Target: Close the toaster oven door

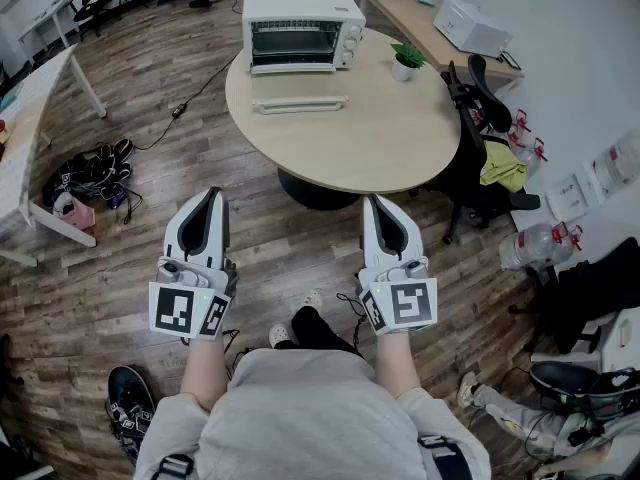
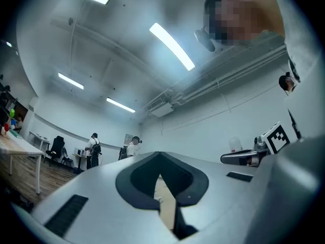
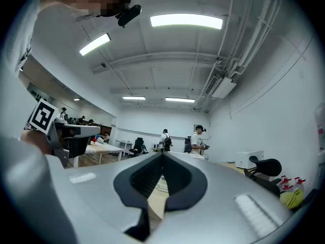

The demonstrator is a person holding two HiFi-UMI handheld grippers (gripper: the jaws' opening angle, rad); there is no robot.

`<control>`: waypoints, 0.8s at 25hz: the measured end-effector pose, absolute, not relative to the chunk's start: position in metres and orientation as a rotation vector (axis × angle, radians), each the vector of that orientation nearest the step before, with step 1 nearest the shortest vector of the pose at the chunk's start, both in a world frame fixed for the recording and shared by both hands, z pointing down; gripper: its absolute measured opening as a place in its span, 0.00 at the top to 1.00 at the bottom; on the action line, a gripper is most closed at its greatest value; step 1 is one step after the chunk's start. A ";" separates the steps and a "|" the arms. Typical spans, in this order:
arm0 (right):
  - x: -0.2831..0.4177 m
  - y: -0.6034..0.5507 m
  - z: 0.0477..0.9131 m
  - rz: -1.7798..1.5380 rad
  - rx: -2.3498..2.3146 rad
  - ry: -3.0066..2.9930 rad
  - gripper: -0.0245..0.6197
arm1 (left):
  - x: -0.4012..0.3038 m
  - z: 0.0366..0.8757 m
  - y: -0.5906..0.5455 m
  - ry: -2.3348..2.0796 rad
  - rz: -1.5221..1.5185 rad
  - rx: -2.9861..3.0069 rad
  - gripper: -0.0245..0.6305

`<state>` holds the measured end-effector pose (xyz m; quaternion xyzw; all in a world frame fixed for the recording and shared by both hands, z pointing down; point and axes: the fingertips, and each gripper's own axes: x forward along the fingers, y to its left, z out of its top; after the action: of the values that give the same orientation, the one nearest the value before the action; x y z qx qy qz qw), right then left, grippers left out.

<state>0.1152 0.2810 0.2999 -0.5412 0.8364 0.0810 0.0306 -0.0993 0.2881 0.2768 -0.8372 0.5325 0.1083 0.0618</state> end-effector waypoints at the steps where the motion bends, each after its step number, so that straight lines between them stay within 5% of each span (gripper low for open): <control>1: 0.115 0.279 0.300 0.251 -1.667 2.579 0.94 | -0.099 0.277 0.286 1.610 0.328 -2.531 0.95; 20: 0.134 0.181 0.292 0.260 -1.606 2.567 0.94 | -0.084 0.267 0.201 1.638 0.361 -2.476 0.95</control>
<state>0.1338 0.1811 0.2915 -0.5276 0.8437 0.0854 0.0511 -0.0836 0.2013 0.2670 -0.8255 0.5462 0.1205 0.0753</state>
